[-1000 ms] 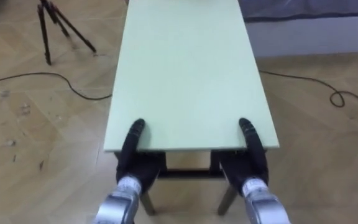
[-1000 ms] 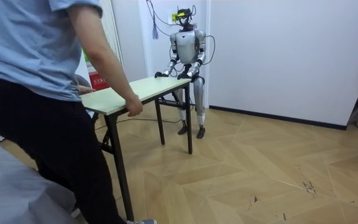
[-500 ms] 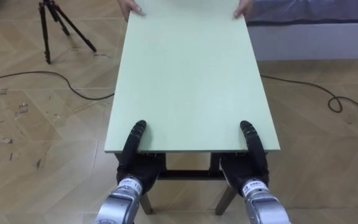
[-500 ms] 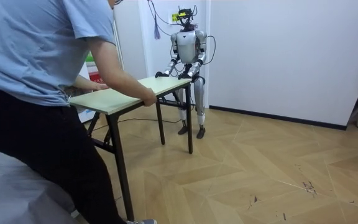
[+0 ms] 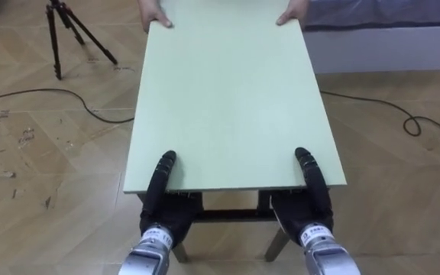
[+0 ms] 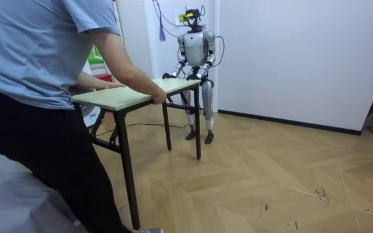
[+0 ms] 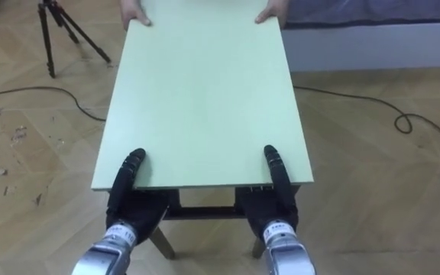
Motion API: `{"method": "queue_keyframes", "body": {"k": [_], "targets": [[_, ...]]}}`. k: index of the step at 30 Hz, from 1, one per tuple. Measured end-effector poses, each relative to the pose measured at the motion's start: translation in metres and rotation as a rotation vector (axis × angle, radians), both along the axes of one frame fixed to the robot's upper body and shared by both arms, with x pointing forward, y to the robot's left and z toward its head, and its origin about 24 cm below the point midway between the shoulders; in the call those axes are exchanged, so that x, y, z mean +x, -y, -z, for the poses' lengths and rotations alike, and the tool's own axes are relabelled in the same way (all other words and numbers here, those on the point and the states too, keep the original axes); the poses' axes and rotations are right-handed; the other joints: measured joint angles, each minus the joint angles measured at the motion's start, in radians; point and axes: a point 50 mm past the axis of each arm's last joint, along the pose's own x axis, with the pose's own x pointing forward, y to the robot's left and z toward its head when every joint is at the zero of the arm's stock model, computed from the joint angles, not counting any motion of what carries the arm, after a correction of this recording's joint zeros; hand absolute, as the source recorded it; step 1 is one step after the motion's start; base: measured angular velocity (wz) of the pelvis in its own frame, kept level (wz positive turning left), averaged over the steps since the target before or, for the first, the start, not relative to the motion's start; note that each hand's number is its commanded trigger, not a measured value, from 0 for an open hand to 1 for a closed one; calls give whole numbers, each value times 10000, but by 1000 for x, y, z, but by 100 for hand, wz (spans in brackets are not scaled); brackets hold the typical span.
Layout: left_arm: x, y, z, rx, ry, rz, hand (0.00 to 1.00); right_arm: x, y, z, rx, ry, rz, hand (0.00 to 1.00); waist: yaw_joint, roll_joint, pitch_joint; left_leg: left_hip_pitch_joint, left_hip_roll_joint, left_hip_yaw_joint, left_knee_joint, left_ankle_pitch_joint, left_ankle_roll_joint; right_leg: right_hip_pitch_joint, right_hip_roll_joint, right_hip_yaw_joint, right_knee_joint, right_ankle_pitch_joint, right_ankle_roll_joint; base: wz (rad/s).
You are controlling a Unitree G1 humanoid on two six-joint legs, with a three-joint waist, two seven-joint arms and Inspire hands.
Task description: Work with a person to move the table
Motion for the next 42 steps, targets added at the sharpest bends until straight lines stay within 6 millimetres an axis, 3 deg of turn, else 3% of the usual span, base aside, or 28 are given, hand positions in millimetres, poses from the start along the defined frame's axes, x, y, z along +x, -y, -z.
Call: {"method": "queue_keyframes", "body": {"k": [6, 10, 13, 33, 39, 42], "targets": [[2, 1, -10, 260, 509, 98, 100, 2, 0, -11, -19, 512, 23, 100, -133, 0, -9, -177, -10, 2, 90, 0, 0, 9, -5, -243, 2, 0, 0, 9], [3, 0, -12, 301, 660, 68, 100, 2, -1, -12, -19, 678, 8, 100, -131, -22, -81, -167, -1, 99, 111, 9, 16, -1, -11, -243, 4, 0, 0, 3], [1, 1, -13, 395, 675, 67, 100, 2, -1, -12, -10, 670, 1, 100, -146, -25, -83, -192, 1, 259, 122, 17, 29, -18, -27, -282, 3, 0, 0, 0], [-8, 6, -10, 871, 598, 56, 100, -9, -3, -8, -174, 579, 268, 100, -175, -65, -88, -288, -16, 295, 167, 67, 112, -20, -23, -207, -8, -62, -73, 1], [-12, 7, -10, 937, 611, 158, 100, -15, -2, -8, -182, 612, 267, 100, -119, -153, -106, -868, 70, 247, 1049, 62, 103, -324, -27, -204, 365, -92, -75, 8], [-18, 9, -7, 899, 449, 297, 100, -22, 1, -4, -220, 418, 360, 100, -28, -155, -112, -1260, 243, 108, 1902, 46, 72, -334, 108, -236, 549, -47, -153, 11]]}}
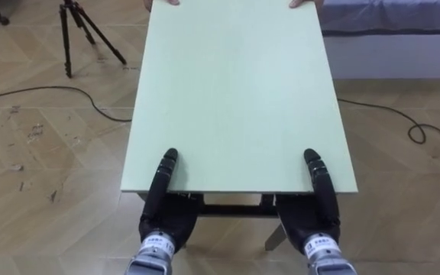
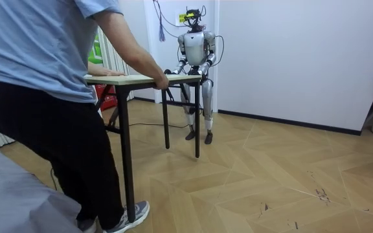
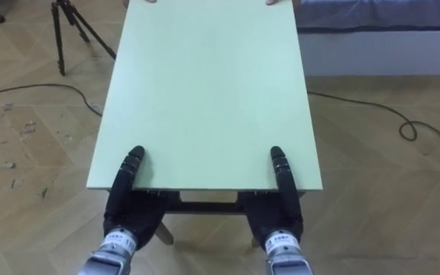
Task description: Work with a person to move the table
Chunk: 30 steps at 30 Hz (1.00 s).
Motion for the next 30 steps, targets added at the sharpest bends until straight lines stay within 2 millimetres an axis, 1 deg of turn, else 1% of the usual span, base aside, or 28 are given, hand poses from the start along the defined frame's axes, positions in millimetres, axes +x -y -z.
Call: {"method": "queue_keyframes", "body": {"k": [1, 3, 4, 5, 6, 7, 8, 9, 10, 11, 12, 13, 14, 15, 16, 17, 18, 20, 21, 22, 23, 24, 25, 26, 27, 28, 29, 30], "targets": [[-1, 3, 0, -31, -10, 124, 100, -1, 2, 0, -72, -1, 0, 100, 2, 7, -5, -309, 21, -178, 386, 0, -6, -33, 39, 18, -107, 21, -38, 13], [-1, 5, 0, -95, -23, 135, 100, -1, 5, -1, -188, 68, -32, 100, 54, 87, -30, -526, 102, -210, 471, -11, -372, -159, 109, -65, -313, 84, -209, -5], [-3, 5, 1, -158, -89, 57, 100, -1, 6, -1, -281, 75, -72, 100, 105, 136, -21, -583, 233, -138, 766, -221, -644, -206, 81, -288, -444, 104, -374, -42], [-8, 6, 4, -283, -289, -54, 100, -3, 7, 0, -390, -49, -189, 100, 202, 268, -27, -679, 639, 166, 2347, -707, -787, -200, 235, -688, -365, 27, -511, -50], [-12, 5, 7, -400, -405, -145, 100, -4, 7, 1, -453, -141, -312, 100, 171, 395, -65, -651, 823, 242, 3119, -843, -806, -134, 351, -913, -333, 36, -546, -45], [-16, 5, 9, -618, -540, -239, 100, -4, 7, 1, -580, -179, -479, 100, 50, 617, -58, -484, 1048, 192, 4050, -901, -768, -119, 512, -1372, -200, 40, -603, -7], [-16, 5, 9, -695, -538, -201, 100, -4, 8, -1, -656, -112, -519, 100, -171, 690, -24, -255, 1100, 167, 4121, -1011, -743, -237, 560, -1690, -152, 39, -623, 17], [-14, 5, 8, -701, -489, -146, 100, -3, 9, -2, -663, -69, -510, 100, -264, 704, -18, -166, 1138, 186, 3897, -1126, -746, -354, 550, -1774, -73, 36, -627, 46], [-10, 6, 5, -722, -361, 10, 100, -2, 10, -4, -653, 33, -437, 100, -458, 706, -3, 91, 1169, 200, 2995, -1538, -780, -699, 465, -1888, 225, 39, -630, 35], [-8, 9, 3, -758, -269, 156, 100, -1, 15, -5, -646, 78, -303, 100, -485, 744, 15, 465, 1130, 369, 1836, -1932, -742, -1054, 404, -1848, 621, 42, -635, 23], [-6, 11, 2, -763, -207, 243, 100, 0, 17, -6, -622, 117, -250, 100, -480, 792, 30, 624, 1111, 513, 1335, -2052, -657, -1272, 362, -1764, 889, 40, -636, 10], [-2, 14, -1, -781, -70, 388, 100, 2, 20, -8, -612, 291, -157, 100, -466, 831, 62, 743, 920, 552, 652, -2075, -513, -1932, 112, -1504, 1740, 33, -631, -4], [1, 13, -3, -789, 38, 426, 100, 3, 21, -11, -632, 437, -178, 100, -452, 797, 110, 893, 593, 198, 97, -1894, -137, -2947, -148, -1250, 2857, -89, -474, -18], [1, 12, -3, -763, 64, 414, 100, 4, 20, -12, -614, 472, -216, 100, -464, 811, 100, 872, 520, -8, -50, -1881, -76, -3320, -26, -879, 2727, -136, -367, -46], [2, 6, -5, -624, 318, 343, 100, 6, 15, -14, -507, 611, -379, 100, -318, 828, 96, 557, 396, -369, -3, -1875, -10, -3687, 185, -227, 1474, 416, -292, -12], [2, 3, -6, -510, 453, 399, 100, 4, 12, -13, -426, 710, -381, 100, -479, 636, 78, 344, 48, -410, -5, -1850, 87, -3836, -248, -149, 816, 2162, -440, 22], [2, 4, -5, -500, 414, 491, 100, 1, 13, -11, -433, 687, -304, 100, -559, 582, 64, 339, -109, -318, -44, -1880, 165, -3778, -455, -27, 866, 2020, -242, 46], [1, 5, -3, -460, 333, 536, 100, -2, 14, -9, -422, 658, -258, 100, -523, 587, 85, 296, -163, 488, -71, -1837, 298, -3830, -638, -43, 965, 2056, -255, 13], [0, 4, -3, -429, 323, 560, 100, -3, 13, -9, -395, 617, -254, 100, -526, 554, 79, 296, -206, 494, -67, -1813, 340, -3829, -690, -47, 992, 2088, -248, 3], [0, 4, -3, -393, 305, 622, 100, -4, 13, -8, -388, 572, -261, 100, -506, 482, 92, 287, -303, 505, -48, -1751, 420, -3838, -756, -29, 975, 2308, -221, 0], [0, 4, -3, -397, 298, 619, 100, -4, 14, -8, -389, 563, -266, 100, -510, 452, 78, 198, -435, 507, -52, -1611, 503, -3851, -780, 25, 752, 2778, -114, -4], [0, 4, -3, -399, 309, 621, 100, -4, 14, -8, -380, 565, -314, 100, -541, 426, 70, 125, -447, 558, -88, -1495, 568, -3853, -813, 87, 569, 3070, 0, 0], [2, 4, -4, -394, 368, 635, 100, -3, 14, -9, -364, 604, -344, 100, -618, 374, 65, -57, -484, 766, -166, -1233, 715, -3861, -876, 389, 167, 3650, 409, 34], [5, 5, -6, -338, 454, 770, 100, -4, 14, -9, -320, 597, -251, 100, -738, 323, 87, -220, -417, 1334, -159, -1069, 840, -3968, -1030, 610, 787, 3269, 679, 47], [5, 6, -6, -271, 436, 910, 100, -7, 16, -8, -293, 547, -104, 100, -743, 258, 79, -225, -406, 1661, -168, -972, 895, -4076, -1253, 542, 1751, 2533, 757, 63], [5, 8, -6, -182, 393, 1083, 100, -11, 17, -6, -218, 428, 68, 100, -743, 138, 65, -186, -405, 2177, -222, -825, 1007, -4146, -1681, 465, 3941, 1141, 650, 46], [4, 8, -6, -119, 372, 1154, 100, -14, 17, -5, -189, 348, 127, 100, -735, 6, 38, -148, -450, 2599, -253, -761, 1078, -3964, -2063, 492, 5777, 246, 731, 30], [4, 8, -5, -97, 363, 1151, 100, -14, 17, -5, -180, 340, 107, 100, -687, -62, 46, -171, -481, 2792, -230, -747, 1101, -3760, -2238, 564, 6506, -71, 814, -9]]}}
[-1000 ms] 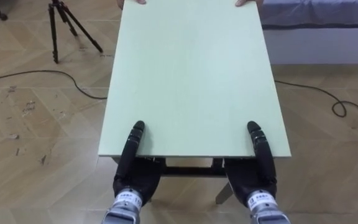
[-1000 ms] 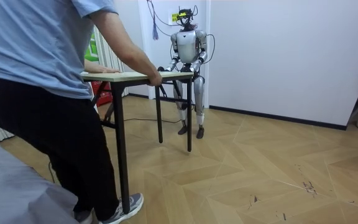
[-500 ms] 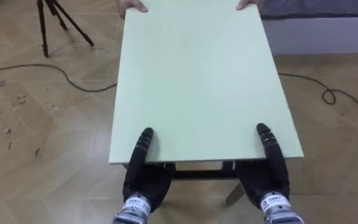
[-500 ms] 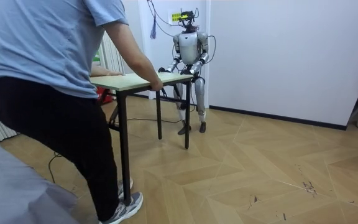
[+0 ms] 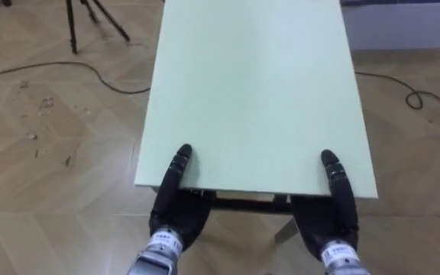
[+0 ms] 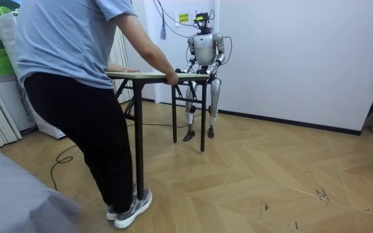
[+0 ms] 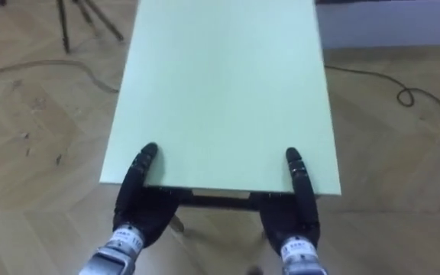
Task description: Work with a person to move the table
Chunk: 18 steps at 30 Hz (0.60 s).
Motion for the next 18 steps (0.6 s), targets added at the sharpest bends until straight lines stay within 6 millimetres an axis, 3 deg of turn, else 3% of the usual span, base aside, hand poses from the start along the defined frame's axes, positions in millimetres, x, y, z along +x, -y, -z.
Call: {"method": "queue_keyframes", "body": {"k": [1, 2, 4, 5, 6, 7, 8, 9, 10, 11, 13, 14, 15, 16, 17, 18], "targets": [[-2, -2, 1, 12, -39, -67, 100, 0, -1, 0, -9, -2, -67, 100, 227, -136, -4, -90, -85, 251, 86, 28, 43, 598, -327, 167, 839, -367, 115, -44], [-4, -2, 0, -42, -46, -157, 100, 0, -2, -1, -24, 28, -120, 100, 499, -231, -27, -284, -103, 393, 281, 30, 47, 1311, -568, 343, 1013, -443, 153, -55], [-7, -6, -2, -94, 40, -388, 100, 3, -6, -4, -98, 184, -348, 100, 728, -363, -57, -745, -94, 396, 514, 132, 10, 2393, -779, 567, 648, -220, 189, -61], [-7, -10, -4, -130, 112, -551, 100, 6, -8, -6, -127, 303, -529, 100, 908, -502, -63, -1131, -66, 294, 754, 296, -78, 2999, -851, 747, -196, 44, 201, -63], [-8, -11, -5, -162, 156, -661, 100, 9, -10, -7, -160, 387, -622, 100, 1001, -529, -59, -1377, -13, 101, 925, 364, -145, 3227, -805, 790, -821, -346, 469, -61], [-9, -14, -7, -156, 238, -809, 100, 12, -13, -9, -181, 496, -765, 100, 1158, -544, -48, -1880, 172, -562, 1301, 517, -383, 3542, -333, 757, -1900, -971, 784, -40], [-11, -16, -8, -104, 249, -873, 100, 11, -15, -9, -131, 464, -815, 100, 1283, -507, -44, -2139, 332, -1012, 1438, 664, -602, 3784, 133, 793, -2629, -1081, 767, -22], [-11, -17, -8, -28, 254, -858, 100, 10, -16, -8, -78, 414, -803, 100, 1288, -510, -47, -2215, 475, -1082, 1412, 768, -672, 3881, 340, 796, -2948, -1090, 751, 9], [-11, -20, -9, 138, 341, -867, 100, 10, -19, -8, 38, 412, -808, 100, 1258, -665, -42, -2408, 625, -1217, 1299, 1037, -773, 3958, 572, 794, -3424, -1229, 612, 21], [-10, -22, -12, 251, 486, -882, 100, 11, -22, -9, 67, 524, -816, 100, 1249, -832, -51, -2646, 685, -1308, 1181, 1249, -867, 3941, 694, 728, -3812, -1481, 523, 20], [-9, -22, -12, 309, 533, -872, 100, 12, -22, -9, 60, 562, -798, 100, 1255, -867, -46, -2854, 841, -1645, 1075, 1474, -1009, 3829, 833, 515, -3776, -1658, 604, 10], [-10, -22, -12, 372, 515, -832, 100, 12, -23, -8, 107, 504, -846, 100, 1256, -842, -35, -2864, 934, -2330, 854, 1704, -1232, 3396, 815, 436, -3234, -1863, 677, -8], [-11, -23, -12, 426, 521, -863, 100, 13, -25, -8, 139, 498, -919, 100, 1277, -845, -35, -2923, 945, -2728, 801, 1810, -1391, 3222, 770, 293, -3376, -2052, 635, -28], [-10, -25, -13, 437, 588, -1008, 100, 16, -28, -10, 81, 635, -1054, 100, 1309, -886, -40, -3232, 945, -3130, 914, 1901, -1545, 3044, 544, -72, -4389, -2255, 459, 0], [-6, -26, -15, 460, 691, -1076, 100, 20, -28, -12, -2, 758, -1059, 100, 1287, -774, 3, -3572, 1036, -3118, 1019, 2050, -1755, 2903, 777, -181, -4418, -2376, 80, 11], [-6, -26, -15, 508, 711, -1030, 100, 20, -28, -12, -13, 769, -998, 100, 1280, -726, 13, -3662, 1166, -3073, 984, 2152, -1809, 2767, 923, -220, -4288, -2341, 32, 25]]}}
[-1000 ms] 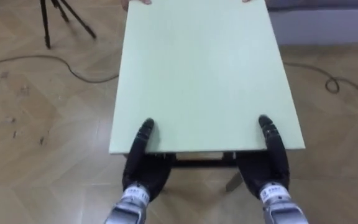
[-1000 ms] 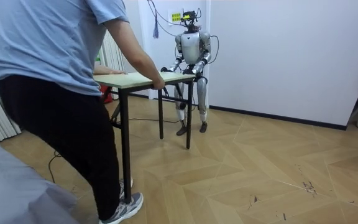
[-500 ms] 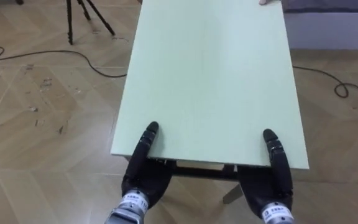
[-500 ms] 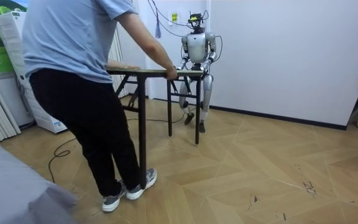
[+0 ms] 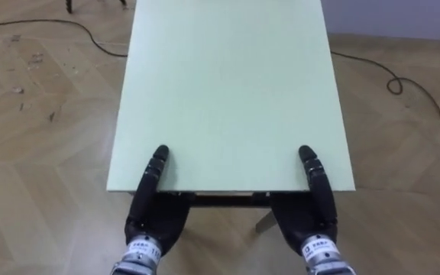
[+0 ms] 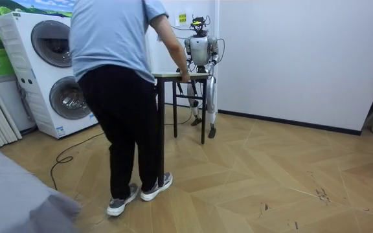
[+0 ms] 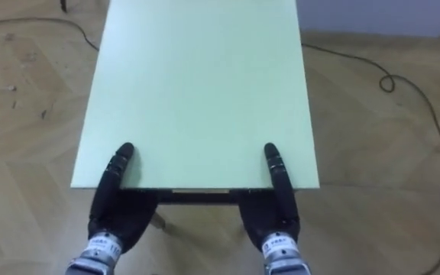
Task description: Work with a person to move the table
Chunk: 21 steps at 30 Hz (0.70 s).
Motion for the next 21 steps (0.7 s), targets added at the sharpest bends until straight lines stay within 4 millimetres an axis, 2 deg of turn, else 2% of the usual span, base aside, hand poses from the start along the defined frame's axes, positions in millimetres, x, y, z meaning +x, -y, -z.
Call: {"method": "queue_keyframes", "body": {"k": [2, 3, 5, 6, 7, 8, 10, 11, 12, 13, 14, 15, 16, 17, 18, 19, 20, 21], "targets": [[-3, -1, 2, 136, -97, 10, 100, -3, 0, 7, 226, -181, 49, 100, 75, -11, 8, 75, 520, 171, -337, 422, -173, 103, 620, -60, -372, 216, -387, 8], [-4, -1, 3, 157, -125, -7, 100, -4, 0, 8, 234, -206, 22, 100, 70, 0, 15, 104, 589, 174, -460, 547, -207, 93, 721, -105, -457, 261, -471, 4], [-7, -1, 4, 172, -224, -29, 100, -6, 0, 10, 229, -289, -29, 100, 82, 91, 57, 210, 745, 189, -908, 1031, -266, 21, 998, -371, -502, 354, -661, 9], [-7, -1, 5, 177, -237, -11, 100, -6, 0, 10, 231, -301, -11, 100, 92, 111, 55, 213, 782, 195, -1005, 1137, -274, -30, 1044, -393, -474, 360, -718, 6], [-8, -1, 5, 205, -244, 20, 100, -7, 0, 10, 244, -302, -11, 100, 139, 167, 65, 227, 868, 193, -1233, 1439, -321, -148, 1175, -400, -463, 416, -829, 4], [-7, -1, 5, 240, -220, 116, 100, -7, 0, 10, 248, -305, -17, 100, 135, 202, 65, 266, 879, 180, -1621, 1939, -389, -263, 1256, -450, -458, 492, -927, 5], [-7, 2, 4, 250, -168, 121, 100, -8, 1, 11, 227, -307, 36, 100, 121, 309, 84, 317, 898, 264, -2068, 2566, -446, -415, 1285, -735, -502, 658, -1114, 7], [-8, 2, 5, 209, -216, 41, 100, -8, 2, 11, 179, -318, 25, 100, 121, 361, 119, 309, 915, 610, -1224, 1763, -102, -439, 1107, -971, -520, 779, -1191, -18], [-10, 2, 6, 161, -271, -47, 100, -8, 2, 11, 140, -334, -34, 100, 183, 399, 134, 305, 931, 812, -453, 1071, 31, -442, 1057, -1054, -540, 848, -1207, -52], [-11, 2, 6, 11, -349, -157, 100, -8, 3, 9, 8, -361, -131, 100, 337, 601, 192, 289, 1018, 1050, 1216, -104, 364, -390, 993, -1359, -614, 992, -1217, -61], [-12, 4, 7, -125, -439, -194, 100, -6, 4, 6, -157, -368, -257, 100, 330, 894, 205, 310, 1009, 990, 2713, -998, 392, -374, 992, -1594, -678, 1145, -1211, -50], [-13, 4, 8, -209, -474, -279, 100, -6, 5, 6, -221, -368, -265, 100, 322, 1047, 204, 399, 1001, 982, 3290, -1323, 401, -370, 990, -1718, -684, 1201, -1208, -28], [-14, 5, 9, -280, -557, -330, 100, -7, 5, 5, -311, -356, -246, 100, 252, 1268, 215, 758, 997, 981, 4254, -1855, 419, -345, 995, -1983, -662, 1251, -1209, 0], [-15, 5, 9, -292, -585, -354, 100, -7, 5, 6, -326, -371, -250, 100, 73, 1424, 245, 1213, 1023, 924, 4848, -2147, 420, -251, 1005, -2198, -611, 1261, -1199, 17], [-15, 5, 9, -290, -588, -341, 100, -8, 5, 6, -328, -387, -230, 100, -54, 1469, 252, 1481, 1026, 874, 4995, -2279, 412, -244, 1008, -2349, -579, 1261, -1187, 38], [-15, 5, 9, -288, -583, -326, 100, -8, 5, 6, -315, -400, -191, 100, -300, 1514, 251, 1991, 1052, 747, 4957, -2565, 382, -301, 1002, -2520, -436, 1257, -1175, 35], [-15, 5, 9, -280, -586, -318, 100, -8, 5, 6, -313, -383, -195, 100, -450, 1591, 290, 2322, 981, 657, 4322, -2905, 140, -421, 956, -2548, -69, 1242, -1141, 26], [-15, 5, 10, -280, -636, -280, 100, -9, 5, 7, -332, -410, -183, 100, -518, 1634, 314, 2481, 826, 658, 3917, -2993, 143, -494, 945, -2510, 97, 1268, -1148, 33]]}}
